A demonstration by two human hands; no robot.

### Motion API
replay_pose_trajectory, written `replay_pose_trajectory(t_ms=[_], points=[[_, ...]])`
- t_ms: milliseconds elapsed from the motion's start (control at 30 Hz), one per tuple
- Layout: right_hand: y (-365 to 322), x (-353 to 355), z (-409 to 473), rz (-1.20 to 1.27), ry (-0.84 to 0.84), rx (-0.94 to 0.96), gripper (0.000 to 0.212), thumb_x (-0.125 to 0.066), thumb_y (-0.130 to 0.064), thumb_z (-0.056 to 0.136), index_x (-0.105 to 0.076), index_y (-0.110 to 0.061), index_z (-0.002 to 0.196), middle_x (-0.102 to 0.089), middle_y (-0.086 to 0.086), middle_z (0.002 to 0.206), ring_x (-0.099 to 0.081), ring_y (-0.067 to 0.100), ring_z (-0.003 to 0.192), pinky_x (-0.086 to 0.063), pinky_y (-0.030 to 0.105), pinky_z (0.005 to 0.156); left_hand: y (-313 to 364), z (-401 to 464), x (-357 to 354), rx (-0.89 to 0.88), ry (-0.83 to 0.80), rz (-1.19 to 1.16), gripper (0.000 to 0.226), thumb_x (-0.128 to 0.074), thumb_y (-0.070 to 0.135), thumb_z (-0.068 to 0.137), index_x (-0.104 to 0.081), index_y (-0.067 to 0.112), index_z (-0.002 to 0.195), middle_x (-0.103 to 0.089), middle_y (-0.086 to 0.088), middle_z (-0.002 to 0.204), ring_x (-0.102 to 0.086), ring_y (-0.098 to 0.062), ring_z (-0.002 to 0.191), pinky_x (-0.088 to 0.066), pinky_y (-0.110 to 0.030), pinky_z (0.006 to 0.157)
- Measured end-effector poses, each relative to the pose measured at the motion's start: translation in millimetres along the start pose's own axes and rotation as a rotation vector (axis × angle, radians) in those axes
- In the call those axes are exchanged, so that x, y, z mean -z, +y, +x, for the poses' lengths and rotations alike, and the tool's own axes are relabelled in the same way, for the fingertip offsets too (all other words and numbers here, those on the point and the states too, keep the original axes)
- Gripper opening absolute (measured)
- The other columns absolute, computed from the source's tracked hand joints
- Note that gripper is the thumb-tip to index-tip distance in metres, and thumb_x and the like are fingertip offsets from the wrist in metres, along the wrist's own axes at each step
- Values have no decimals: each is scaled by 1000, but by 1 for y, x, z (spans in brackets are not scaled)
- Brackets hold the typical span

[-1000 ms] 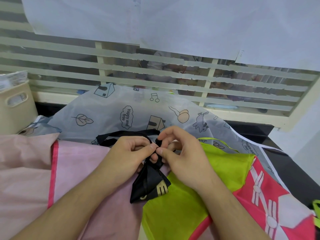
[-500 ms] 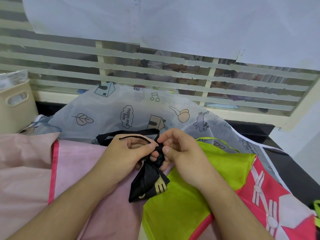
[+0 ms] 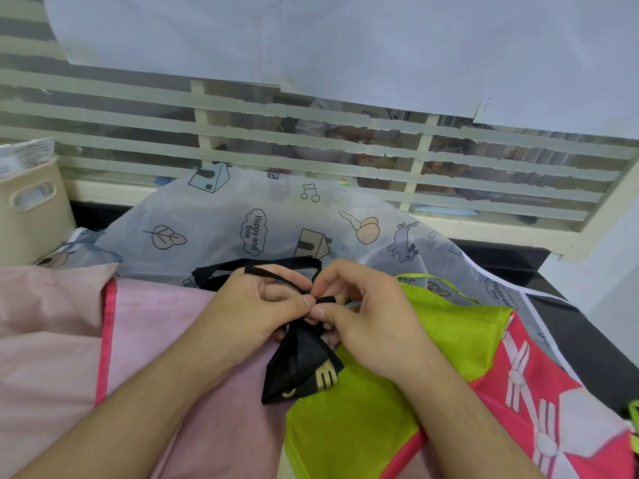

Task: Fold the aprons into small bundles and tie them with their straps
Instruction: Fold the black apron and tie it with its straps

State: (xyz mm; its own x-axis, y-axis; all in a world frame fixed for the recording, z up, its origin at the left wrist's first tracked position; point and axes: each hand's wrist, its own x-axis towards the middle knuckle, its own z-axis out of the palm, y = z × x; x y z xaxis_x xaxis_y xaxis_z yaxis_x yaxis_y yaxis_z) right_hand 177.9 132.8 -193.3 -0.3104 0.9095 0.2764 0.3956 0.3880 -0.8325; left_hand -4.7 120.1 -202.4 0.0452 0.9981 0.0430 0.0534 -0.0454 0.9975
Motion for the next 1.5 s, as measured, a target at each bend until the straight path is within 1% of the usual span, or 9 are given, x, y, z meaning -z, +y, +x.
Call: replay_pose_trajectory(t_ms=[200, 333, 500, 700, 833, 1033, 1167, 1333, 1500], points=[[-1, -1, 1, 53, 58, -68, 26, -70, 6, 86, -70, -19, 79, -62, 0, 65, -63, 23, 59, -60, 55, 61, 5, -3, -1, 1, -43, 2, 28, -84, -5, 80, -74, 6, 104, -79, -16, 86, -78, -31, 89, -61, -36, 78], [0, -2, 1, 9, 86, -86, 26, -71, 2, 88, -73, -22, 80, -64, 1, 66, -68, 26, 60, -60, 54, 62, 7, -5, -5, -31, 35, 104, 28, -84, -4, 79, -73, 9, 101, -81, -8, 84, -79, -25, 84, -62, -47, 84], [4, -3, 2, -125, 109, -39, 19, -75, -8, 87, -77, -27, 85, -67, -5, 76, -68, 15, 71, -58, 44, 73, 6, -6, -4, -151, 172, 306, 32, -91, 5, 72, -74, 24, 93, -79, 9, 83, -77, -6, 80, -61, -32, 80], [3, -1, 3, -260, 103, -53, 18, -75, -11, 89, -76, -29, 83, -68, -9, 88, -61, 4, 86, -47, 20, 77, 0, -6, -6, -246, 256, 430, 38, -93, 12, 72, -66, 31, 93, -76, 16, 77, -72, 1, 72, -47, -14, 67], [4, -5, 4, -166, 46, -141, 18, -68, -9, 94, -72, -23, 83, -71, -8, 85, -63, 4, 83, -51, 27, 78, 1, -7, -7, -284, 270, 484, 42, -91, 12, 75, -65, 34, 99, -74, 18, 80, -68, 0, 70, -47, -13, 67], [1, -8, 1, 96, -76, -283, 24, -56, -11, 104, -64, -17, 82, -46, -13, 46, -40, 1, 42, -32, 23, 50, 2, -8, -7, -380, 250, 495, 46, -83, 4, 82, -59, 33, 108, -72, 15, 83, -67, -7, 74, -45, -10, 70], [2, -12, 1, 312, -43, -359, 23, -53, -9, 106, -63, -10, 86, -37, 2, 49, -32, 13, 40, -26, 30, 47, -3, -5, -6, -411, 265, 478, 58, -87, 9, 78, -50, 33, 116, -60, 11, 94, -64, -13, 85, -50, -24, 71], [3, -12, 1, 428, -11, -361, 22, -54, -7, 106, -66, -2, 88, -38, 15, 67, -29, 16, 43, -30, 28, 41, -1, -9, -4, -552, 245, 617, 32, -89, 23, 77, -61, 32, 91, -54, 9, 80, -56, -18, 75, -42, -18, 65], [6, -12, 2, 432, -8, -385, 23, -59, -11, 103, -71, -4, 84, -39, 13, 63, -29, 17, 44, -30, 30, 43, -4, -9, -6, -449, 193, 604, 18, -91, 27, 76, -74, 33, 79, -67, 11, 71, -64, -16, 70, -45, -16, 61]])
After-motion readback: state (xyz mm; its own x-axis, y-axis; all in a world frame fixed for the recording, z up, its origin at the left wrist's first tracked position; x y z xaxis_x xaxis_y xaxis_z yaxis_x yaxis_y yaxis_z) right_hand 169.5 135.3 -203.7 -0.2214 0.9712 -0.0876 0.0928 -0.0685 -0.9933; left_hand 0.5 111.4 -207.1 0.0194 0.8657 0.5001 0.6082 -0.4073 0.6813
